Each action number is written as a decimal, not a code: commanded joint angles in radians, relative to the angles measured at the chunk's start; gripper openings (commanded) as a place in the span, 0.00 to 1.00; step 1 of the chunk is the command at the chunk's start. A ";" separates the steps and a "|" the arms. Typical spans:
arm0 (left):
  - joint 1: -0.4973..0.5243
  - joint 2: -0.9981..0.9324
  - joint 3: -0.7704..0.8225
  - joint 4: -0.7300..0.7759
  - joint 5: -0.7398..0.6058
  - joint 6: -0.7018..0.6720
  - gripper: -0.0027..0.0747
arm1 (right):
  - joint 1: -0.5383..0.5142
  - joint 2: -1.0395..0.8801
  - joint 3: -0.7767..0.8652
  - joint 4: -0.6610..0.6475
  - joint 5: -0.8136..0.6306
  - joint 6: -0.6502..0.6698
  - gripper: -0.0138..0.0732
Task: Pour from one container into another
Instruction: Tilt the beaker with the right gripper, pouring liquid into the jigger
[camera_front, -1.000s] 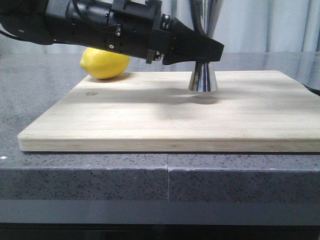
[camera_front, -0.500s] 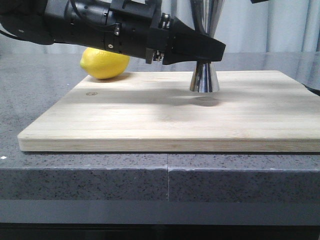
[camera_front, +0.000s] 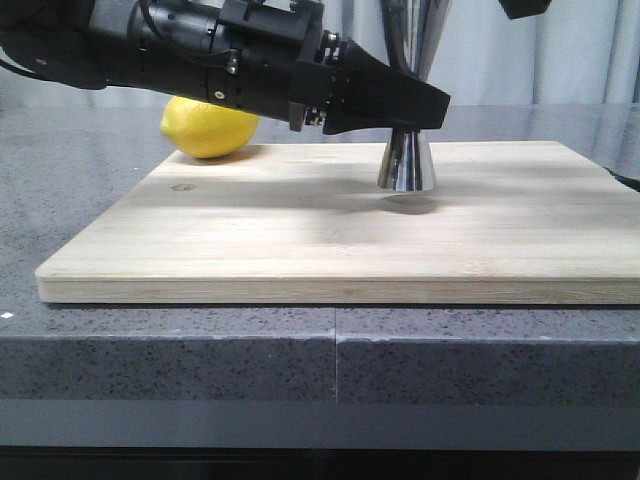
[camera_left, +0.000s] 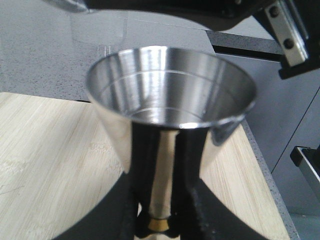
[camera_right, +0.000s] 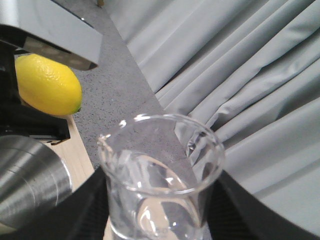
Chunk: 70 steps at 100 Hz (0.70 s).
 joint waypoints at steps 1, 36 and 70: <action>-0.007 -0.069 -0.031 -0.070 0.059 -0.007 0.01 | 0.002 -0.035 -0.034 0.006 -0.060 -0.003 0.50; -0.007 -0.069 -0.031 -0.070 0.059 -0.007 0.01 | 0.002 -0.035 -0.034 -0.033 -0.060 -0.005 0.50; -0.007 -0.069 -0.031 -0.070 0.059 -0.007 0.01 | 0.002 -0.035 -0.034 -0.055 -0.060 -0.005 0.50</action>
